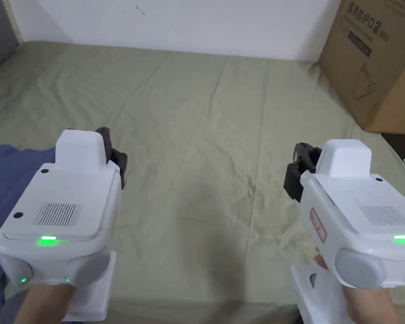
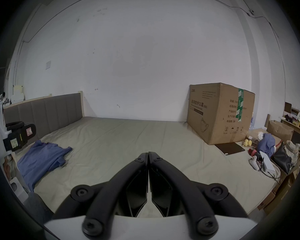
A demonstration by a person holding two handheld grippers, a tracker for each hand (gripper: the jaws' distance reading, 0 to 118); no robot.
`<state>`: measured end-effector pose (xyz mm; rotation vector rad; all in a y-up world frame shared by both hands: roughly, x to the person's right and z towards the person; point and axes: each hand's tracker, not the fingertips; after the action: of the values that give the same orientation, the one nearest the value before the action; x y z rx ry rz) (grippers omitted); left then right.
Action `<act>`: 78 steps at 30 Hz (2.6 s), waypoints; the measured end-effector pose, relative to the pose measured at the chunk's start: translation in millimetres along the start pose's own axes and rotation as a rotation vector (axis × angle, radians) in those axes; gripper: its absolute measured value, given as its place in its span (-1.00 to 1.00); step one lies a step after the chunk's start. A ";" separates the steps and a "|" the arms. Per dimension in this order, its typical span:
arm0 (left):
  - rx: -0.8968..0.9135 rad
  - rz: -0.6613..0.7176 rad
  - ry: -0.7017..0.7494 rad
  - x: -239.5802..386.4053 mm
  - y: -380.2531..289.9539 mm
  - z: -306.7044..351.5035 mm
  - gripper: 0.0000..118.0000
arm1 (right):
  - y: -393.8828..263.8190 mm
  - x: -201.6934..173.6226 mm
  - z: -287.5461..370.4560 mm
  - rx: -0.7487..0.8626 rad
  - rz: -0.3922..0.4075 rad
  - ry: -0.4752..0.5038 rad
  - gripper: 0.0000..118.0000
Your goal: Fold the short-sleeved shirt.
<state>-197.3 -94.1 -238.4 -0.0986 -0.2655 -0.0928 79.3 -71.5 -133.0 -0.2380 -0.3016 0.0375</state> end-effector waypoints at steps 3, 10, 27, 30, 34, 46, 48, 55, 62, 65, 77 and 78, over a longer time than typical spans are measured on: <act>0.004 0.002 0.043 -13.4 -0.3 4.6 -1.00 | 4.1 -12.3 -4.6 0.005 0.027 0.037 -1.00; -0.010 0.002 0.178 -59.9 -4.0 25.5 -1.00 | 14.4 -58.4 -19.0 0.029 0.039 0.177 -1.00; -0.048 0.054 0.544 -162.8 -18.1 110.6 -1.00 | 30.5 -193.8 -19.6 0.067 0.139 0.553 -1.00; -0.062 0.064 0.570 -171.6 -22.1 116.1 -1.00 | 30.8 -206.5 -18.6 0.067 0.148 0.585 -1.00; -0.076 0.064 0.581 -179.4 -26.0 120.3 -1.00 | 30.0 -219.0 -22.9 0.062 0.145 0.608 -1.00; -0.163 0.178 0.505 -222.8 -24.3 59.3 0.19 | 29.9 -236.8 -39.4 0.035 0.135 0.620 -1.00; -0.169 0.187 0.506 -230.5 -22.3 32.3 0.82 | 31.2 -238.1 -42.5 0.027 0.140 0.619 -1.00; -0.321 0.232 0.388 -267.8 -27.6 -78.3 1.00 | 34.0 -236.8 -65.7 -0.007 0.154 0.601 -1.00; -0.791 0.223 0.248 -301.2 -90.7 -221.3 1.00 | 14.2 -232.2 -104.7 -0.091 0.199 0.547 -1.00; -0.972 0.183 0.198 -301.3 -120.7 -258.9 1.00 | 0.6 -229.1 -122.7 -0.122 0.175 0.515 -1.00; -1.150 0.236 0.183 -300.2 -163.8 -293.3 0.92 | -22.7 -227.0 -153.9 -0.212 0.158 0.482 -1.00; -1.146 0.219 0.171 -297.5 -159.9 -291.2 0.83 | -22.4 -226.2 -153.8 -0.213 0.155 0.481 -1.00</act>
<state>-425.0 -261.1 -583.5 -1.2505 -0.0003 -0.0252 -90.6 -144.4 -335.8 -0.4717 0.1936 0.0994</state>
